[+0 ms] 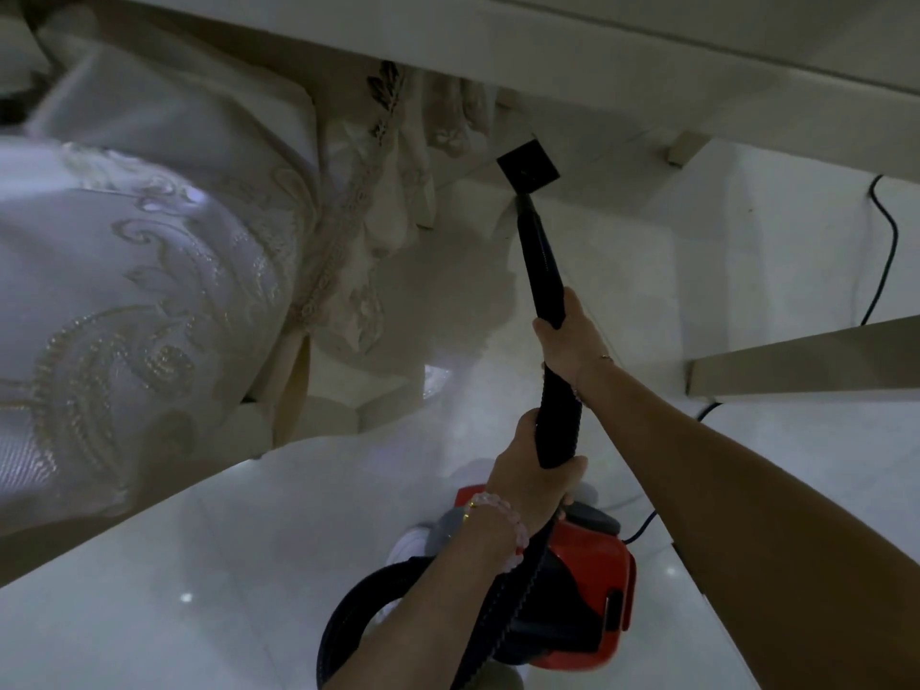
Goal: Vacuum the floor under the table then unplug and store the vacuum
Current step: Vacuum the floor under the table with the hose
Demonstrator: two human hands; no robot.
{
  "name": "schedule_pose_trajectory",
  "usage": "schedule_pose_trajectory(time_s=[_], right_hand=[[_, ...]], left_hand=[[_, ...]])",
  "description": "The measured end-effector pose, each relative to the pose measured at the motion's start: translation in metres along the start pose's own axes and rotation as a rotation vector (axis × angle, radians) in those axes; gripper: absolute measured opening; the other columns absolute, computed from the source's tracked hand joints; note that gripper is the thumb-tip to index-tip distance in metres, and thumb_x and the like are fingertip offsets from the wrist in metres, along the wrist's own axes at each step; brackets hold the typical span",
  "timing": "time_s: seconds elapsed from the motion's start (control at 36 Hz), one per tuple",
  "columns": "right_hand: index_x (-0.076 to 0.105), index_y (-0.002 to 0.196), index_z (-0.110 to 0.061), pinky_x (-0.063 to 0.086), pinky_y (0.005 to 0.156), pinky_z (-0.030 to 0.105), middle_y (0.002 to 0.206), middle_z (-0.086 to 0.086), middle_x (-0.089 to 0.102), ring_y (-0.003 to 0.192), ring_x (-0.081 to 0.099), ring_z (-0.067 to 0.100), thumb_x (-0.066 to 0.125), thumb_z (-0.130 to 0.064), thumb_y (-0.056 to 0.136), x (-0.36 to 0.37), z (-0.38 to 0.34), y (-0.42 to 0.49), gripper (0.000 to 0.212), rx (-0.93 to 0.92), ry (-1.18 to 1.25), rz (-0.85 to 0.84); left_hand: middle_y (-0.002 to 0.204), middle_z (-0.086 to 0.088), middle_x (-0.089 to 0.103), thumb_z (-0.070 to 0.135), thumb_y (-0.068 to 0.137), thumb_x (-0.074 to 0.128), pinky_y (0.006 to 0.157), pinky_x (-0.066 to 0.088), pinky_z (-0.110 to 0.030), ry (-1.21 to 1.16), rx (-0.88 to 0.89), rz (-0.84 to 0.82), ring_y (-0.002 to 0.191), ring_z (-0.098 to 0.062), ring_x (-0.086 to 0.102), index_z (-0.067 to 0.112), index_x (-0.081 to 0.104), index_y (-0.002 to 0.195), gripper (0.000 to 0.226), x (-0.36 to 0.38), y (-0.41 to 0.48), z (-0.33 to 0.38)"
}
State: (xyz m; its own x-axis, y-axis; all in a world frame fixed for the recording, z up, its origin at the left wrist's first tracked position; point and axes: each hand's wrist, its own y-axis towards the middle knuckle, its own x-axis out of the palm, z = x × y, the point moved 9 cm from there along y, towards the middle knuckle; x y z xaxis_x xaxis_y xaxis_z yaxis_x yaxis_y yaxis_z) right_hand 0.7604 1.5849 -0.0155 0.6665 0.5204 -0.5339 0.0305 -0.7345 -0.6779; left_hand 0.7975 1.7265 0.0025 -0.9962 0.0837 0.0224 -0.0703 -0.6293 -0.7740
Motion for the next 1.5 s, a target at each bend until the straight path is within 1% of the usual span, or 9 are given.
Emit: schedule_pose_trajectory(time_s=[0.19,0.33,0.58,0.69,0.94,1.06,1.19,1.36,1.5], right_hand=[[0.021,0.149,-0.021,0.053,0.089,0.051,0.123,0.023,0.055,0.099,0.063,0.040,0.040,-0.024,0.100,-0.001,0.003,0.001,0.053,0.018,-0.014,-0.009],[0.022,0.148,-0.017,0.053,0.087,0.051,0.122,0.026,0.055,0.100,0.063,0.041,0.039,-0.024,0.100,-0.001,0.020,-0.006,0.051,0.065,0.014,0.002],[0.024,0.146,-0.015,0.052,0.089,0.056,0.121,0.027,0.055,0.101,0.062,0.044,0.039,-0.024,0.100,0.000,0.055,-0.022,0.050,0.152,0.109,0.054],[0.023,0.148,-0.013,0.054,0.084,0.053,0.104,0.019,0.057,0.084,0.060,0.033,0.040,-0.024,0.101,0.007,0.053,-0.024,0.051,0.103,0.124,-0.006],[0.030,0.144,-0.015,0.054,0.075,0.048,0.081,0.008,0.051,0.070,0.055,0.028,0.041,-0.021,0.101,0.022,0.048,-0.030,0.045,0.007,0.149,-0.099],[0.030,0.144,-0.017,0.054,0.071,0.043,0.076,0.004,0.051,0.064,0.054,0.024,0.041,-0.022,0.100,0.023,0.052,-0.033,0.045,-0.005,0.162,-0.101],[0.030,0.144,-0.014,0.053,0.065,0.037,0.075,0.001,0.050,0.059,0.053,0.021,0.041,-0.022,0.101,0.019,0.060,-0.040,0.046,-0.008,0.197,-0.066],[0.026,0.147,-0.015,0.056,0.073,0.046,0.097,0.013,0.057,0.074,0.058,0.028,0.040,-0.023,0.101,0.002,0.086,-0.055,0.049,0.076,0.240,0.045],[0.032,0.141,-0.012,0.056,0.076,0.054,0.091,0.012,0.055,0.073,0.057,0.029,0.040,-0.022,0.101,-0.015,0.108,-0.062,0.043,0.146,0.314,0.125]], left_hand=[[0.079,-0.001,0.058,0.022,0.087,0.056,0.063,0.052,-0.030,-0.003,-0.001,-0.004,0.058,-0.013,0.056,0.027,0.033,0.131,0.050,0.002,0.002,-0.002],[0.071,0.002,0.055,0.022,0.088,0.056,0.053,0.047,-0.018,0.031,-0.004,-0.021,0.052,-0.007,0.052,0.027,0.031,0.134,0.052,0.009,-0.008,-0.005],[0.075,0.001,0.054,0.023,0.092,0.053,0.068,0.052,-0.029,0.140,0.059,-0.004,0.064,-0.014,0.054,0.020,0.036,0.131,0.043,0.019,-0.026,-0.007],[0.075,0.005,0.053,0.025,0.091,0.054,0.064,0.048,-0.023,0.154,0.076,0.018,0.060,-0.008,0.051,0.022,0.035,0.130,0.043,0.021,-0.029,-0.014],[0.061,0.023,0.059,0.023,0.085,0.060,0.048,0.043,-0.009,0.116,0.069,0.057,0.049,0.006,0.058,0.057,0.036,0.090,0.042,0.021,-0.031,-0.036],[0.069,0.017,0.056,0.027,0.084,0.060,0.052,0.045,-0.011,0.158,0.049,0.087,0.053,-0.002,0.056,0.046,0.034,0.114,0.045,0.023,-0.032,-0.042],[0.063,0.015,0.055,0.027,0.083,0.061,0.042,0.041,-0.009,0.194,0.052,0.096,0.049,0.006,0.057,0.043,0.033,0.123,0.051,0.027,-0.038,-0.049],[0.070,0.019,0.051,0.029,0.086,0.059,0.051,0.040,-0.008,0.302,0.039,0.036,0.059,-0.003,0.053,0.037,0.028,0.135,0.058,0.041,-0.046,-0.050],[0.084,0.006,0.060,0.022,0.088,0.058,0.059,0.044,-0.009,0.327,0.069,-0.013,0.078,-0.015,0.064,0.030,0.032,0.136,0.055,0.053,-0.053,-0.038]])
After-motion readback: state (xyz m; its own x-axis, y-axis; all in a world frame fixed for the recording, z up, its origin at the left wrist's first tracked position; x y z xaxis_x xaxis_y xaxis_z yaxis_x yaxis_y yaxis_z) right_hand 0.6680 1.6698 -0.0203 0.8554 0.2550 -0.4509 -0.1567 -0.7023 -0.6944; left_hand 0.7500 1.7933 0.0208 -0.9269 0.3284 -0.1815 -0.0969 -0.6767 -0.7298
